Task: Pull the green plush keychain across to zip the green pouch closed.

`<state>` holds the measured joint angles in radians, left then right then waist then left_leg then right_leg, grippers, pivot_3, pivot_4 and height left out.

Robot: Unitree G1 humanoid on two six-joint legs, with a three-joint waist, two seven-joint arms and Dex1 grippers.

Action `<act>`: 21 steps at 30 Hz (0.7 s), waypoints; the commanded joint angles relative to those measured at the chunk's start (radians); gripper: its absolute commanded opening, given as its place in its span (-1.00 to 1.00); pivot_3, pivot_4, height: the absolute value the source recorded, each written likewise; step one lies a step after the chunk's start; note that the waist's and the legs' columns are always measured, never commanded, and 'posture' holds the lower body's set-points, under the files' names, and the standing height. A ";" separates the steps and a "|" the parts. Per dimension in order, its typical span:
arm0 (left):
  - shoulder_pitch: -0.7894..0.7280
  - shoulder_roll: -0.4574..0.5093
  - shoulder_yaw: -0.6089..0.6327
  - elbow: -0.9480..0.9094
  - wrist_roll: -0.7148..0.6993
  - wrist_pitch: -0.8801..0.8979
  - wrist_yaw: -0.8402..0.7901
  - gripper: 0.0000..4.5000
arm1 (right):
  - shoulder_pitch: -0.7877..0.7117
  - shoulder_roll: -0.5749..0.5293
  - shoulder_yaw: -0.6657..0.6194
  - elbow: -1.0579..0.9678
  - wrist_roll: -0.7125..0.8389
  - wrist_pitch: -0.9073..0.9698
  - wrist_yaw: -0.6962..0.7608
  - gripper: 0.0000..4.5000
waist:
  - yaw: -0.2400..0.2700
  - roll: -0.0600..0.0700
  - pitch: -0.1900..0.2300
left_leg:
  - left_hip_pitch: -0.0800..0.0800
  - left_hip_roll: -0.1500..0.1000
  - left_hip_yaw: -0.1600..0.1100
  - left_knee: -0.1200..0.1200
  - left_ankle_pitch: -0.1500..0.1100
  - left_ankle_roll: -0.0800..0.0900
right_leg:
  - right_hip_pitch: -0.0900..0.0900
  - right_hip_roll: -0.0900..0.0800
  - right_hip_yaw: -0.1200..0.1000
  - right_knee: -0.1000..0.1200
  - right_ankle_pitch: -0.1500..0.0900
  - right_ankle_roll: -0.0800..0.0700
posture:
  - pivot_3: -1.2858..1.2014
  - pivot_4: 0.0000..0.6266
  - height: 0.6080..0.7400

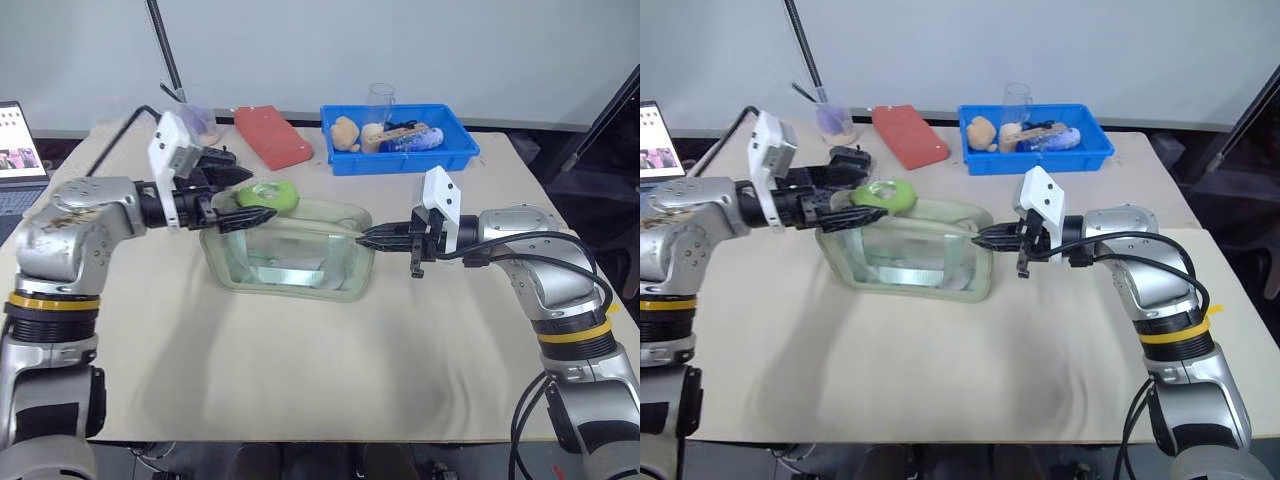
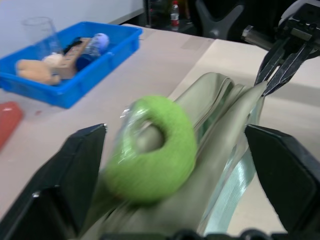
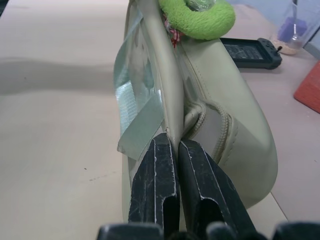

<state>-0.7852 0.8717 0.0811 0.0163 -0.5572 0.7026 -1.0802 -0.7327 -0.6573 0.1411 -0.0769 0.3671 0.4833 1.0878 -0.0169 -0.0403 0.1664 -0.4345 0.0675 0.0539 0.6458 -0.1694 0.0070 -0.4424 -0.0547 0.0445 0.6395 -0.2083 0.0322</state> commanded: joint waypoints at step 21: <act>0.234 0.038 0.012 -0.058 0.172 -0.259 -0.005 -0.95 | -0.025 -0.003 -0.021 -0.030 0.003 -0.005 0.000 -1.00 | 0.014 0.000 0.000 | 0.000 0.000 0.001 0.000 0.000 0.000 | -0.001 -0.001 -0.001 0.002 -0.002 -0.001 | 0.03 -0.52 1.00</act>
<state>-0.5452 0.8996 0.0844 -0.0243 -0.3816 0.4584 -1.0758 -0.7326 -0.6583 0.1426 -0.0788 0.3659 0.4861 1.0883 -0.0033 -0.0400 0.1666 -0.4342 0.0677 0.0554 0.6454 -0.1692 0.0065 -0.4429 -0.0557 0.0437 0.6411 -0.2098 0.0308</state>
